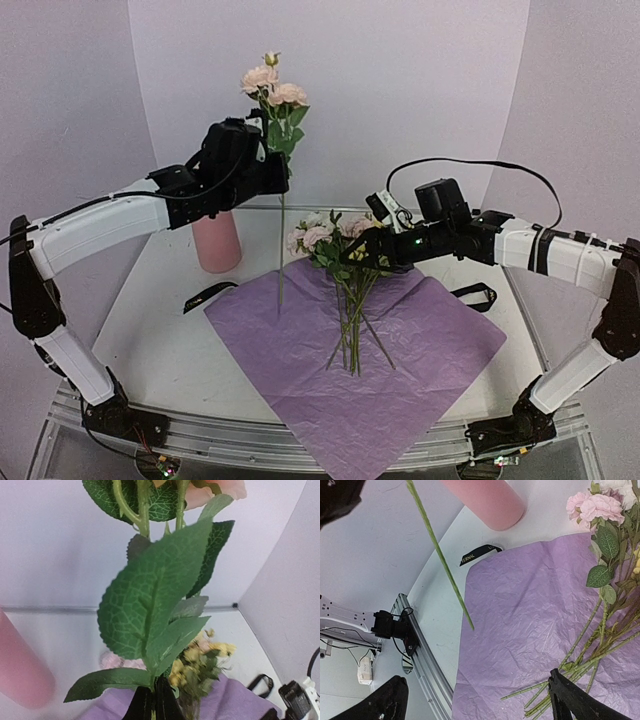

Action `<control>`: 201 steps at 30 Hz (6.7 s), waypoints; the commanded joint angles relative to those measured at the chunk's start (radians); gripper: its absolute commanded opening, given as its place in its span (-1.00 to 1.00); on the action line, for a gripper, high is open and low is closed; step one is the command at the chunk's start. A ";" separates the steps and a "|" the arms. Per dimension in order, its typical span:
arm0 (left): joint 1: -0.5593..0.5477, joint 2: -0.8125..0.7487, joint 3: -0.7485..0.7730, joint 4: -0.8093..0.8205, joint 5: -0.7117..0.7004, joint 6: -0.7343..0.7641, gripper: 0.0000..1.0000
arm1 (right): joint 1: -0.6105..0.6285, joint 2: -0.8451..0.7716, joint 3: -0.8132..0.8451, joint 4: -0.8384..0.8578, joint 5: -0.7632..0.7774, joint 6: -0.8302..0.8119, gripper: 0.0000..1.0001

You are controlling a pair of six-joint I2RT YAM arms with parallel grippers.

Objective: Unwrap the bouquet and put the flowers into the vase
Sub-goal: Insert the fake flower into the vase, then pick up the fake flower from the wrapping paper.

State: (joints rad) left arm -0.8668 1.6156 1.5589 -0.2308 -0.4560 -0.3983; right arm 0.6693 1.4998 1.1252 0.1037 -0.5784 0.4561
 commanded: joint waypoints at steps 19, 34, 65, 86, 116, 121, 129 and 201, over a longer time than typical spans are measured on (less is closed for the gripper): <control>0.153 0.139 0.580 0.395 -0.285 0.799 -1.00 | 0.006 -0.021 0.045 -0.024 0.018 -0.049 0.97; 0.317 0.155 0.623 0.403 -0.222 0.620 -1.00 | 0.006 0.025 0.085 -0.030 0.032 -0.059 0.97; 0.384 -0.019 -0.054 0.394 -0.239 0.225 -0.89 | 0.006 0.083 0.137 -0.054 0.026 -0.071 0.97; 0.384 -0.150 -0.258 0.341 -0.217 0.034 0.13 | 0.006 0.085 0.120 -0.056 0.030 -0.053 0.97; 0.359 -0.224 -0.382 0.005 0.717 -0.416 0.39 | -0.018 0.166 0.064 -0.255 0.441 0.217 -0.12; 0.237 -0.131 -0.349 0.000 0.713 -0.414 0.42 | -0.024 0.234 0.086 -0.275 0.411 0.232 -0.25; 0.157 -0.014 -0.274 -0.003 0.704 -0.436 0.42 | -0.054 0.340 0.094 -0.277 0.349 0.262 -0.40; 0.126 0.157 -0.138 -0.057 0.787 -0.378 0.43 | -0.072 0.167 0.031 -0.026 0.088 0.212 -0.89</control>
State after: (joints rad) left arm -0.7234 1.7489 1.3619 -0.2898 0.3066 -0.7853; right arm 0.5945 1.7149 1.1952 0.0331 -0.4281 0.7210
